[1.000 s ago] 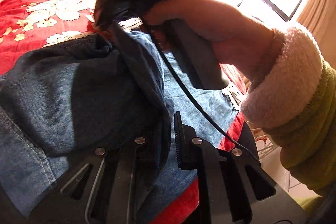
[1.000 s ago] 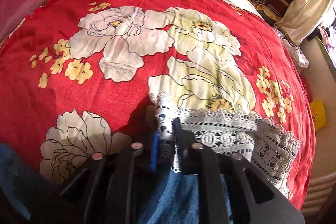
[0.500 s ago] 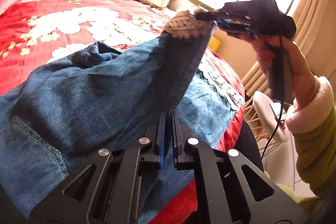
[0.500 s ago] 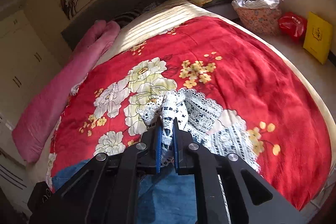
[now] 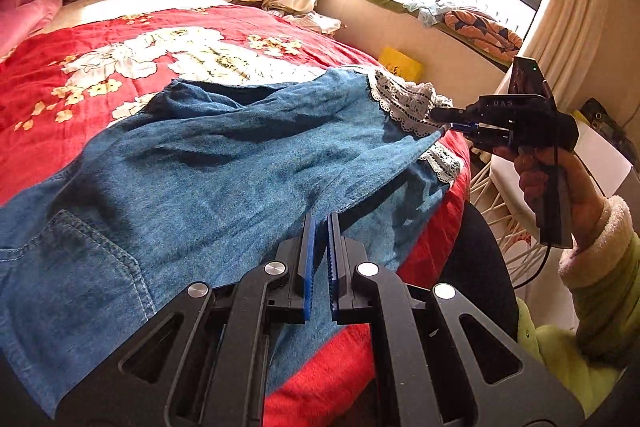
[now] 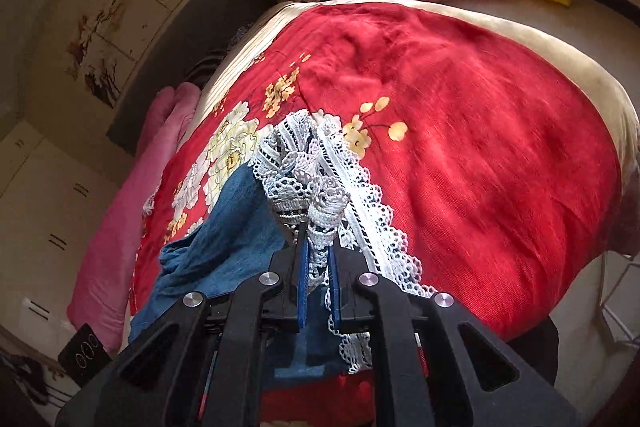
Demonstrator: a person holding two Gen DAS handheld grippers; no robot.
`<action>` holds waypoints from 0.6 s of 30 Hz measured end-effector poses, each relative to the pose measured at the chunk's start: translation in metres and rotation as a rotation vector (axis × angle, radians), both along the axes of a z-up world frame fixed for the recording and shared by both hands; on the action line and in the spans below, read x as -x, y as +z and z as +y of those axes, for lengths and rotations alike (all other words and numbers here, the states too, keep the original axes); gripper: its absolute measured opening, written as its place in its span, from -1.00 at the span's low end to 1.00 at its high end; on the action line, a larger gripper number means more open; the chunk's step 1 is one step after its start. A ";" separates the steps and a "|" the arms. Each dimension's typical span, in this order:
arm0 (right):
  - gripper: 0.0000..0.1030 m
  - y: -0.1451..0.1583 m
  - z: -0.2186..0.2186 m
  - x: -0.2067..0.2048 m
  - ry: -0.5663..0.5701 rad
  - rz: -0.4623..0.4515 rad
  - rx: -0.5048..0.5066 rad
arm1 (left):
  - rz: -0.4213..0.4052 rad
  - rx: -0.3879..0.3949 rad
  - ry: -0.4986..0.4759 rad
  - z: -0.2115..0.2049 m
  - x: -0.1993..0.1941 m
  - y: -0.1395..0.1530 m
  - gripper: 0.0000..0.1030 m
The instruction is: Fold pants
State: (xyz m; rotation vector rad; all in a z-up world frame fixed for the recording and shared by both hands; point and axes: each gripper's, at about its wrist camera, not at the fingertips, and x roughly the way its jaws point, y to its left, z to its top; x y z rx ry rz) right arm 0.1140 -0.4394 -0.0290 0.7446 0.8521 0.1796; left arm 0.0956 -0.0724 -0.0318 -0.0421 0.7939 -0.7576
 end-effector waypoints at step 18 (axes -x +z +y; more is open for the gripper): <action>-0.85 0.012 -0.017 0.039 -0.029 -0.053 -0.079 | -0.149 -0.228 -0.098 -0.034 0.021 0.002 -0.41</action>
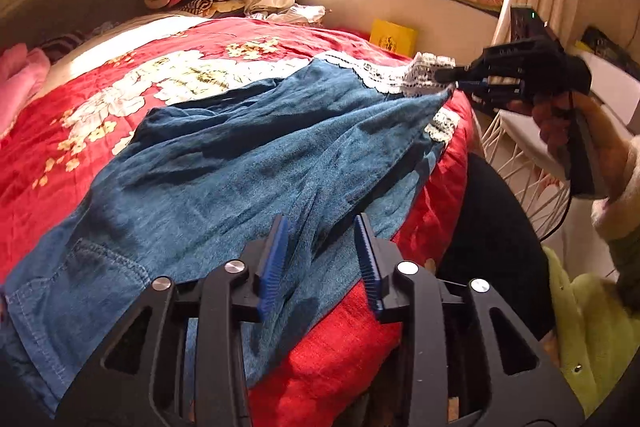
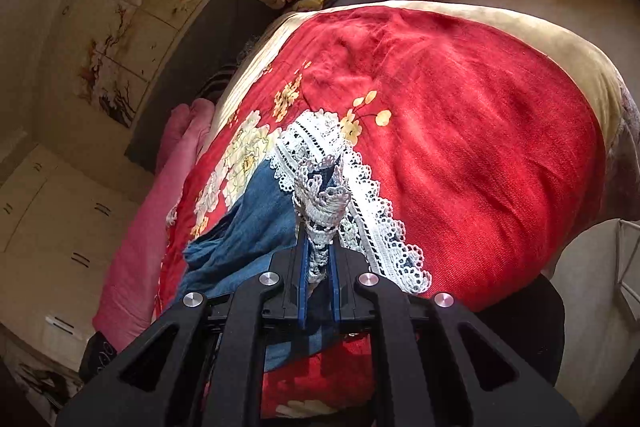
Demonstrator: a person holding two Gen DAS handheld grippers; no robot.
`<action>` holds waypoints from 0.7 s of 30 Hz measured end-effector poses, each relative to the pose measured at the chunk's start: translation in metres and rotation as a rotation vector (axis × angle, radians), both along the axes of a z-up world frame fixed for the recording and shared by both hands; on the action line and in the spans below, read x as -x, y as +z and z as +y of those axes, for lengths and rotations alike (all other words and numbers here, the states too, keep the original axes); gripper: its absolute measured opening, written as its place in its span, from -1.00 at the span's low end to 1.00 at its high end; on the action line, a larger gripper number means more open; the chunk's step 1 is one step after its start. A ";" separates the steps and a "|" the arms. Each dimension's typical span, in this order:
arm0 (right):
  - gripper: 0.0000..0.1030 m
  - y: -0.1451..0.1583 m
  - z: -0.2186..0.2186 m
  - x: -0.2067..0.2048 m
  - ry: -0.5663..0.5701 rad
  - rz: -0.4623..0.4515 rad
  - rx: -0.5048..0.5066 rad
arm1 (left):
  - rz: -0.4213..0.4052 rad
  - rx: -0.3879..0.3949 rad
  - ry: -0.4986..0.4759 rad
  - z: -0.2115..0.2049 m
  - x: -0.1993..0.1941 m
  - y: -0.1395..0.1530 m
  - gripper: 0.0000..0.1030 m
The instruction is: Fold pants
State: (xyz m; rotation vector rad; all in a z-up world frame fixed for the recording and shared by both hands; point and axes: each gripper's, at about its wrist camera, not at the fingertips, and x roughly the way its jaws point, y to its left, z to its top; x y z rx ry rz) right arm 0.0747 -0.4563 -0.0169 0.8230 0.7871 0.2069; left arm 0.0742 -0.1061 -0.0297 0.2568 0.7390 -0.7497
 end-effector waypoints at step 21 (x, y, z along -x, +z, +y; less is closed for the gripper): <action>-0.85 -0.022 0.009 0.003 0.037 0.103 0.068 | 0.031 -0.076 -0.065 -0.001 0.003 -0.012 -0.99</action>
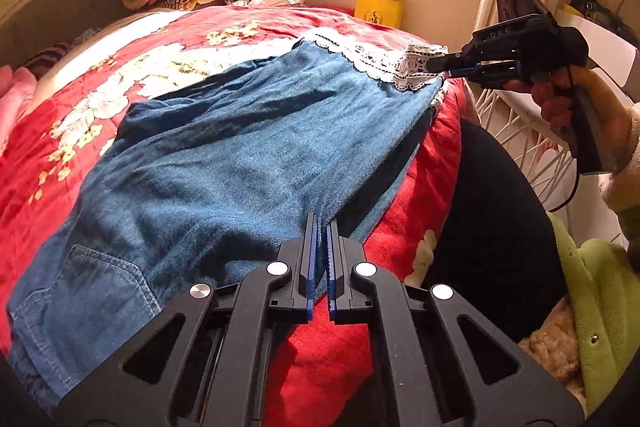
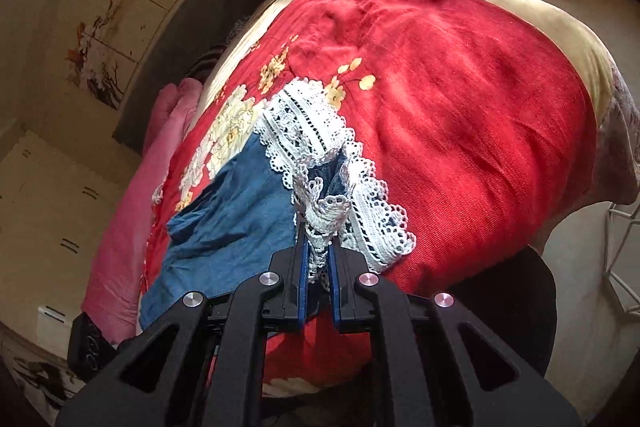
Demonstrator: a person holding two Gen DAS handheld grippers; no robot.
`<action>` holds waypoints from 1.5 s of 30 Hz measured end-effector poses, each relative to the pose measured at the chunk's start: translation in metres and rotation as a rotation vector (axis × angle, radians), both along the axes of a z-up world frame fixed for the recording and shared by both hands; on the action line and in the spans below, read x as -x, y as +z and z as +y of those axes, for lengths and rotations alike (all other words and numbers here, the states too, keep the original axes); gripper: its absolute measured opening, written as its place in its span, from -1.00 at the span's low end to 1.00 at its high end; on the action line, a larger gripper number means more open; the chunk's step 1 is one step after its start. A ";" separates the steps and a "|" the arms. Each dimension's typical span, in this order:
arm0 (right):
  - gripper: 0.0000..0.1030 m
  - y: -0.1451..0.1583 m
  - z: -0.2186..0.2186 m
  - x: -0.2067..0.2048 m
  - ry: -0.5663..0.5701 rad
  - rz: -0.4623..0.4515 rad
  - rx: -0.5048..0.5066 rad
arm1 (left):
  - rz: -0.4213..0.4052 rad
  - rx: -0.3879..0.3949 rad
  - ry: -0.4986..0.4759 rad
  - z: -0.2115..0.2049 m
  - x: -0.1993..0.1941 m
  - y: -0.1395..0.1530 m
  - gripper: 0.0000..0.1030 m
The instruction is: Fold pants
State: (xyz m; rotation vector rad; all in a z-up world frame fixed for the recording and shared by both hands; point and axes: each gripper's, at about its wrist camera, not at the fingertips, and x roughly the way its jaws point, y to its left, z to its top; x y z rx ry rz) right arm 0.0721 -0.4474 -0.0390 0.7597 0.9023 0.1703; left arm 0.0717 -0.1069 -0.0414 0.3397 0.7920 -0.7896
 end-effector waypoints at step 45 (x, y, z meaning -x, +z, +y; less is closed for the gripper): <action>0.16 0.041 0.007 -0.078 0.222 -0.212 0.158 | -0.041 0.082 0.269 0.043 -0.082 0.049 0.39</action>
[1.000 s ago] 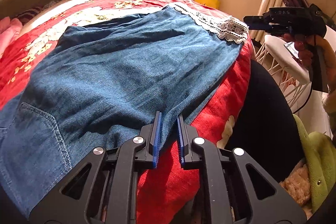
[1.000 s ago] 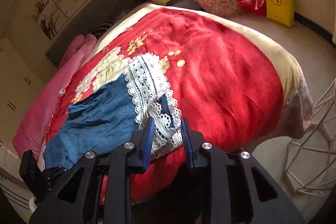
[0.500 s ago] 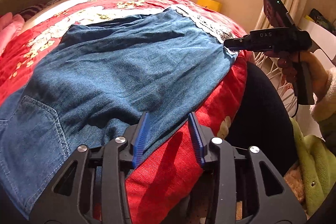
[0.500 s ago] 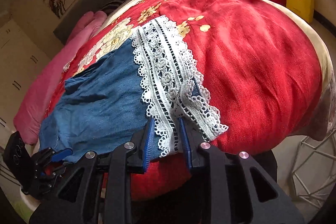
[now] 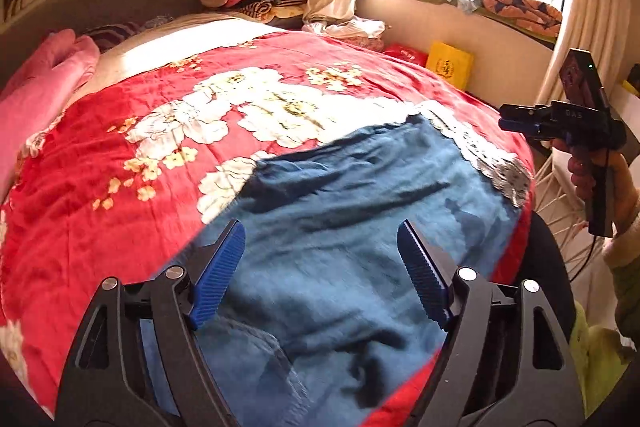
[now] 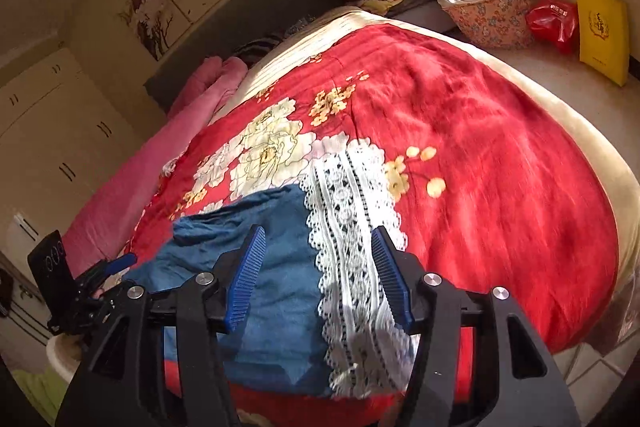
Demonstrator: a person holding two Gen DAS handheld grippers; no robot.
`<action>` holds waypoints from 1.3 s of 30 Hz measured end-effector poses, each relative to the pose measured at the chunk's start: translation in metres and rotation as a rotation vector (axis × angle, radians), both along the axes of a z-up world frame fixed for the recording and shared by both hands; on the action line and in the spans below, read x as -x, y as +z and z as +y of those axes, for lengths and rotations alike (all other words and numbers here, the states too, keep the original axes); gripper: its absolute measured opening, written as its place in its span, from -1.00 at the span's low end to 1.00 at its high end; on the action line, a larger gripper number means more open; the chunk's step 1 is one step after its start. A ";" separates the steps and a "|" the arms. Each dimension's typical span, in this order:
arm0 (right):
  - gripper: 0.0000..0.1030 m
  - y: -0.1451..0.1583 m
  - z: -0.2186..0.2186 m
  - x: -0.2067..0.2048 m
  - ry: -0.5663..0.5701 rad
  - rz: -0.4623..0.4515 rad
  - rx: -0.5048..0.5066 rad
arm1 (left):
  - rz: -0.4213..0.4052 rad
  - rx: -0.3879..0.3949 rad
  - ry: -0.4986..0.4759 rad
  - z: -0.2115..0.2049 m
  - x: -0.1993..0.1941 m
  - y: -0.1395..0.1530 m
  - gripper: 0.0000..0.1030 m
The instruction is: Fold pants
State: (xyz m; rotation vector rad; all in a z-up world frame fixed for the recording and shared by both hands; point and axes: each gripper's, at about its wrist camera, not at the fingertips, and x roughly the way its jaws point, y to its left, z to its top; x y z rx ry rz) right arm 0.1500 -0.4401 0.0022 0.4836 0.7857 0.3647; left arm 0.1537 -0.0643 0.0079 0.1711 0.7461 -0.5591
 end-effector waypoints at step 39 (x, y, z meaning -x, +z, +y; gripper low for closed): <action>-0.58 -0.055 0.024 -0.155 0.101 0.140 0.156 | 0.417 0.296 0.125 0.000 -0.170 -0.067 -0.85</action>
